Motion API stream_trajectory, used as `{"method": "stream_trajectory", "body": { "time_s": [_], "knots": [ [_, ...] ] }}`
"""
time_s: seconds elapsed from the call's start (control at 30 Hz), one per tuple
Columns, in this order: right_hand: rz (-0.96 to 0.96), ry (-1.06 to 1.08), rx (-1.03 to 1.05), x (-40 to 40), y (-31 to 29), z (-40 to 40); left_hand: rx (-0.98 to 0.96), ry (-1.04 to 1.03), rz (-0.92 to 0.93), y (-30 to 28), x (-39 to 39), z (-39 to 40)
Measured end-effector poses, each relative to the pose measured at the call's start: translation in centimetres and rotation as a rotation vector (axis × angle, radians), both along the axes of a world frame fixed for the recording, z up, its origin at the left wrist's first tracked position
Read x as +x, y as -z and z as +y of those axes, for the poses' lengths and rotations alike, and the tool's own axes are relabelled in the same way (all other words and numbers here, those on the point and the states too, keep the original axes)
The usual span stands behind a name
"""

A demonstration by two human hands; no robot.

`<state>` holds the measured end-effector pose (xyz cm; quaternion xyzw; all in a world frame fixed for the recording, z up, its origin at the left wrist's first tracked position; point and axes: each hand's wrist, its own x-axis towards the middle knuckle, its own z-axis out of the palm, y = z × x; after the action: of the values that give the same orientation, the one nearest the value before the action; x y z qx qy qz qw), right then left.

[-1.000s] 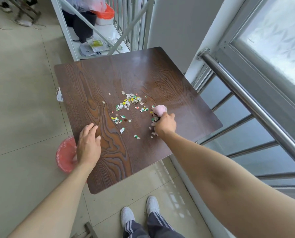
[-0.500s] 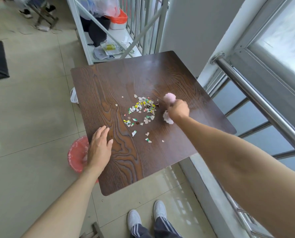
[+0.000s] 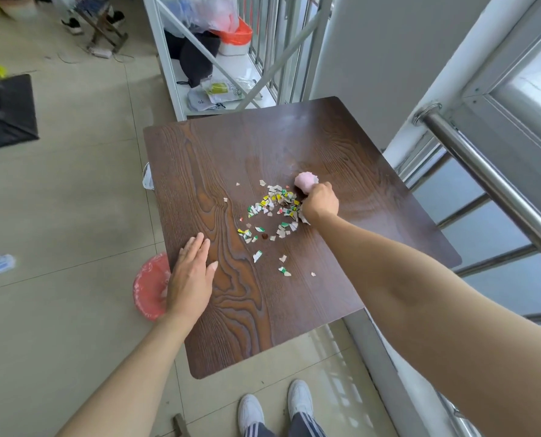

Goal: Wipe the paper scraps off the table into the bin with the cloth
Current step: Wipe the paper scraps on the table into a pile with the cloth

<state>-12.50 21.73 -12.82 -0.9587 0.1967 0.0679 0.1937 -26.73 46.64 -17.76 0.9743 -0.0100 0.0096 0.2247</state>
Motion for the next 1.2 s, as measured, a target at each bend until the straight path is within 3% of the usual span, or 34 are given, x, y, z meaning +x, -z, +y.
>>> {"method": "stream_trajectory", "body": {
  "time_s": [0.27, 0.47, 0.67, 0.83, 1.2],
  "knots": [
    [-0.086, -0.197, 0.057, 1.3, 1.4, 5.6, -0.010, -0.041, -0.001, -0.2, 0.1, -0.6],
    [-0.096, -0.467, 0.112, 2.3, 0.8, 5.6, -0.017, -0.058, 0.013, -0.3, 0.1, -0.7],
    [-0.145, -0.255, 0.012, 6.0, 0.2, 3.2, 0.004, -0.091, -0.008, -0.4, 0.3, -1.2],
    [-0.082, -0.288, -0.026, 6.7, 1.0, 6.0, -0.010, -0.105, -0.016, -0.1, 1.2, -1.3],
    [-0.083, -1.022, -0.126, 4.9, 0.1, 10.0, 0.010, -0.097, 0.003, -0.1, 1.3, -1.2]
  ]
}}
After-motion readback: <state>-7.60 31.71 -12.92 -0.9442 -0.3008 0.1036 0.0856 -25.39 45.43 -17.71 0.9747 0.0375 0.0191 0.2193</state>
